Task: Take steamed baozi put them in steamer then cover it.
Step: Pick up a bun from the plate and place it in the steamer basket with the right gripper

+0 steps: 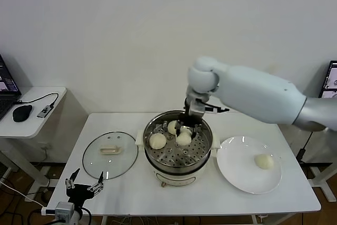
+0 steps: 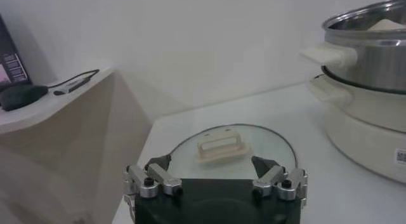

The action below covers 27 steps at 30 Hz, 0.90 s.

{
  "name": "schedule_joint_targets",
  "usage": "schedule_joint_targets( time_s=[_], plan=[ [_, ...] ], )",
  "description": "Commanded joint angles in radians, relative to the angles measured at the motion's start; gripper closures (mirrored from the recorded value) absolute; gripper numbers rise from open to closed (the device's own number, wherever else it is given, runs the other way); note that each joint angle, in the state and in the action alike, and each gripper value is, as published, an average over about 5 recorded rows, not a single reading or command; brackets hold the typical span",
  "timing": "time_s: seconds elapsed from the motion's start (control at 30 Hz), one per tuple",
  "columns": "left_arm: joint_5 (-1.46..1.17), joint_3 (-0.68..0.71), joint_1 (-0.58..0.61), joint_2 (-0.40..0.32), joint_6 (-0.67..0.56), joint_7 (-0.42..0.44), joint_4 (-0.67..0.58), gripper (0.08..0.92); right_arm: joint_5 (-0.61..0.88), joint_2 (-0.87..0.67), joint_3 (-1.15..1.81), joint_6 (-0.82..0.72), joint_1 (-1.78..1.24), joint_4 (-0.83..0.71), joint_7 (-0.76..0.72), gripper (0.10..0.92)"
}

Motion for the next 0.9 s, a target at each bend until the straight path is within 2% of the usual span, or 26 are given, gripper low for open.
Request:
schedule_joint_targets(
  time_s=[0.03, 0.9],
  plan=[
    [-0.004, -0.002, -0.001, 0.0, -0.001, -0.001, 0.003, 0.177, -0.186, 0.065, -0.014, 0.084, -0.057, 0.048, 0.027, 0.516],
    [-0.004, 0.0, -0.007, 0.001, 0.0, 0.001, 0.018, 0.177, -0.21, 0.08, -0.01, 0.046, -0.138, 0.039, 0.039, 0.516]
  ],
)
